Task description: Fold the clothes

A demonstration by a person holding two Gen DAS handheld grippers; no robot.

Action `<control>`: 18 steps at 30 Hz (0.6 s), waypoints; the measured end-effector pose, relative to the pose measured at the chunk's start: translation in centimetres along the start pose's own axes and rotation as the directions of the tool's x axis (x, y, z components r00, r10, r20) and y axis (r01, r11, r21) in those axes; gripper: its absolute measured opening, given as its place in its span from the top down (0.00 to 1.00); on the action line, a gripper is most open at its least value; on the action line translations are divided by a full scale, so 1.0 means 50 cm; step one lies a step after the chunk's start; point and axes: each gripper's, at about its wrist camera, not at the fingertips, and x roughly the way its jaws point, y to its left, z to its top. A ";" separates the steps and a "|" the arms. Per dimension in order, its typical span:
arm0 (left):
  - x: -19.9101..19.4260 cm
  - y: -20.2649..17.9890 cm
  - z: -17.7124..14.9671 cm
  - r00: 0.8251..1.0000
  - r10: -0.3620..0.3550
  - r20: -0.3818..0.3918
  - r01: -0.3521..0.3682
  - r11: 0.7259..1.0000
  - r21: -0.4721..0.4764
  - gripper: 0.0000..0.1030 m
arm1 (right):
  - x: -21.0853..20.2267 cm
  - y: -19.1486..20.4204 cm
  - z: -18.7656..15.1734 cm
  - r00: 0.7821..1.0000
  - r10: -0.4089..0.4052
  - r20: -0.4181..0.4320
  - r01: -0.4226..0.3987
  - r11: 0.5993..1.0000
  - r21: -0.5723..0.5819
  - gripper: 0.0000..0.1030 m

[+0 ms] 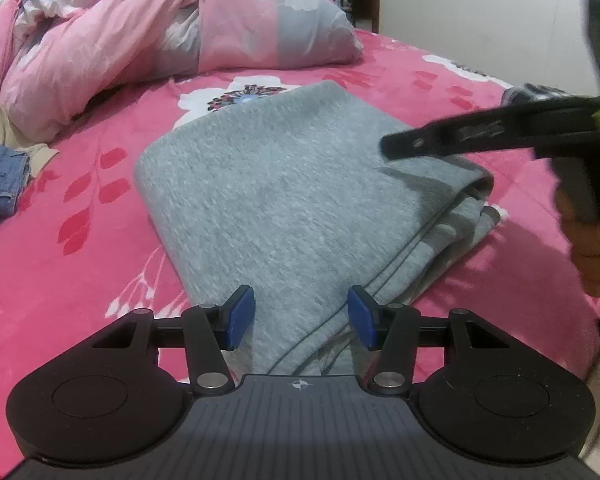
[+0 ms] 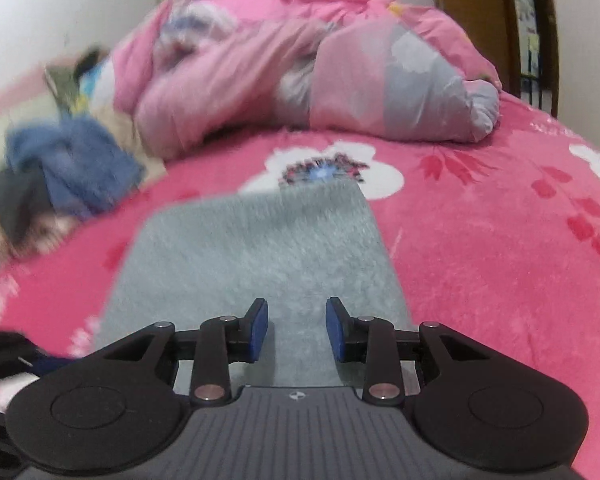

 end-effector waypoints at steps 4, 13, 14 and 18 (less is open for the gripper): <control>-0.001 -0.010 0.001 1.000 0.021 -0.002 -0.021 1.000 0.020 0.49 | -0.063 0.003 -0.023 0.998 0.012 0.067 -0.012 1.000 0.000 0.67; -0.004 -0.016 0.003 1.000 0.028 0.005 -0.028 1.000 0.013 0.49 | -0.042 0.013 -0.092 0.996 -0.087 0.035 0.090 0.990 -0.108 0.68; -0.011 -0.010 0.002 1.000 0.017 0.017 -0.017 1.000 -0.005 0.49 | -0.045 0.012 -0.089 0.996 -0.081 0.036 0.084 0.992 -0.098 0.67; -0.067 0.032 -0.017 0.991 -0.013 0.131 0.025 0.996 -0.090 0.46 | -0.082 -0.018 -0.074 0.998 -0.015 0.068 0.015 1.000 0.001 0.62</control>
